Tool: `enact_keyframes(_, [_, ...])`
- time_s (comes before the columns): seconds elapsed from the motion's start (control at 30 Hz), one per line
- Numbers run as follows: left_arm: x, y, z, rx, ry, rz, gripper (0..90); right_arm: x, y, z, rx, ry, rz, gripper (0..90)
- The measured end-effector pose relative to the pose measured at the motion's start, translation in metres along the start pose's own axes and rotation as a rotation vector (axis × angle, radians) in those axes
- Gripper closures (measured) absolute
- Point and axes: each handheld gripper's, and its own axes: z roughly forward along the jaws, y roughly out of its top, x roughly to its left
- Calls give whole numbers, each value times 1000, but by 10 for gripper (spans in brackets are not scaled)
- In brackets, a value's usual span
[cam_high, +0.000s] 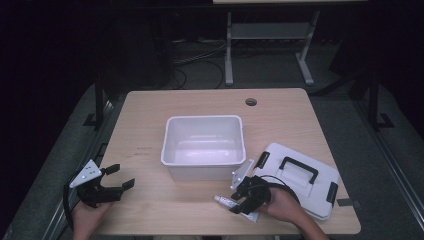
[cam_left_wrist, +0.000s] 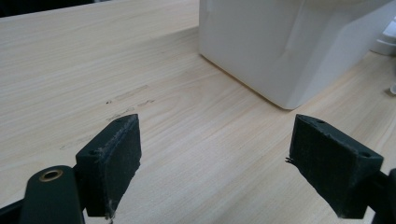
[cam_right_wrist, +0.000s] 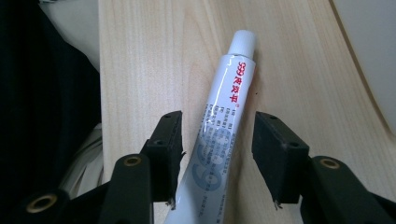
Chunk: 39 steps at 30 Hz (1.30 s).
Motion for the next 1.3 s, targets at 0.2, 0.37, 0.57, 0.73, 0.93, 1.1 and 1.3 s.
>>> enact_keyframes(0.2, [1,0,-1,2,0,0,160,-1,1,2,15,-2,-8,571])
enact_keyframes(0.37, [1,0,0,0,-2,-1,160,0,1,4,25,-5,-19,602])
enact_keyframes(0.57, [0,0,0,0,-3,-2,160,1,-1,3,31,-25,-36,658])
enact_keyframes(0.73, [1,0,1,0,-4,-2,160,2,-1,4,37,-32,-55,674])
enact_keyframes(0.93, [1,0,1,1,-3,-1,160,3,-1,4,36,-37,-65,695])
enact_keyframes(1.1, [1,0,0,0,-4,-2,160,0,-1,3,27,-21,-50,708])
enact_keyframes(1.3, [1,0,1,2,-4,0,160,-1,-3,2,23,-4,-47,711])
